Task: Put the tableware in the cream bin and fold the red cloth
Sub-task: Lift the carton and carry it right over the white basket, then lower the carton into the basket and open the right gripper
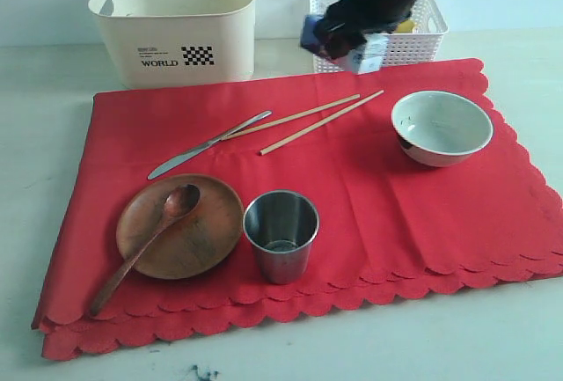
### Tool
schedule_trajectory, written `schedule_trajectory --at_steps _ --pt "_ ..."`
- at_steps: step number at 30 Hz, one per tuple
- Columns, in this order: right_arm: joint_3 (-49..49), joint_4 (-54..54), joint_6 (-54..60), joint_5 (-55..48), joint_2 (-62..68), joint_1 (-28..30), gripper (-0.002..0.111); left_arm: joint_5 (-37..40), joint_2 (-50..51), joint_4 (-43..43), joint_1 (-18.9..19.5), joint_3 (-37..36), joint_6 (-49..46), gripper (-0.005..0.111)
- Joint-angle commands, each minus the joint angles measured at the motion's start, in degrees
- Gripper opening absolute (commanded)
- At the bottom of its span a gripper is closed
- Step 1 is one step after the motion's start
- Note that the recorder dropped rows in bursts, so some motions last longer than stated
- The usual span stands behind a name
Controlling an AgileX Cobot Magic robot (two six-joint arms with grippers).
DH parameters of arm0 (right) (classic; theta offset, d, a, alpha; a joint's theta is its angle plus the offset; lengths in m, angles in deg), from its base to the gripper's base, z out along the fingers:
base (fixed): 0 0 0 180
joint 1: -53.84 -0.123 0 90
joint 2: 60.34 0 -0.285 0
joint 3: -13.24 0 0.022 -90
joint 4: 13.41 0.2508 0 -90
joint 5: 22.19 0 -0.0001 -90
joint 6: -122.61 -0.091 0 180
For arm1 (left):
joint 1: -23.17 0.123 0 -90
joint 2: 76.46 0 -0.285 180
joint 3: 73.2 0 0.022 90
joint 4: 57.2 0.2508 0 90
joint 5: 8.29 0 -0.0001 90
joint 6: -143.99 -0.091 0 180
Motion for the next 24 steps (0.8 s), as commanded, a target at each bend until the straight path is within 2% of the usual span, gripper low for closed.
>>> schedule_trajectory --at_steps 1,4,7,11,13,20,24 --pt "3.3 0.5 0.8 9.3 -1.3 7.5 0.0 -0.2 -0.4 0.0 -0.4 -0.1 -0.3 0.002" --pt "3.2 0.8 0.8 18.2 0.6 10.7 0.0 -0.2 -0.4 0.0 -0.4 -0.1 -0.3 0.002" --pt "3.2 0.8 0.2 29.2 3.7 11.2 0.0 -0.2 -0.4 0.0 -0.4 -0.1 -0.3 0.002" --pt "2.6 7.8 0.3 42.5 7.8 11.2 0.0 -0.2 -0.4 0.0 -0.4 -0.1 -0.3 0.002" --pt "0.7 9.5 0.3 44.8 10.0 11.2 0.0 -0.2 -0.4 0.0 -0.4 -0.1 -0.3 0.002" --pt "-7.4 9.8 0.2 42.9 16.4 10.2 0.001 -0.2 -0.4 0.0 -0.4 -0.1 -0.3 0.002" --pt "-9.8 9.6 0.2 43.0 18.3 9.2 0.013 -0.2 -0.4 0.0 -0.4 -0.1 -0.3 0.002"
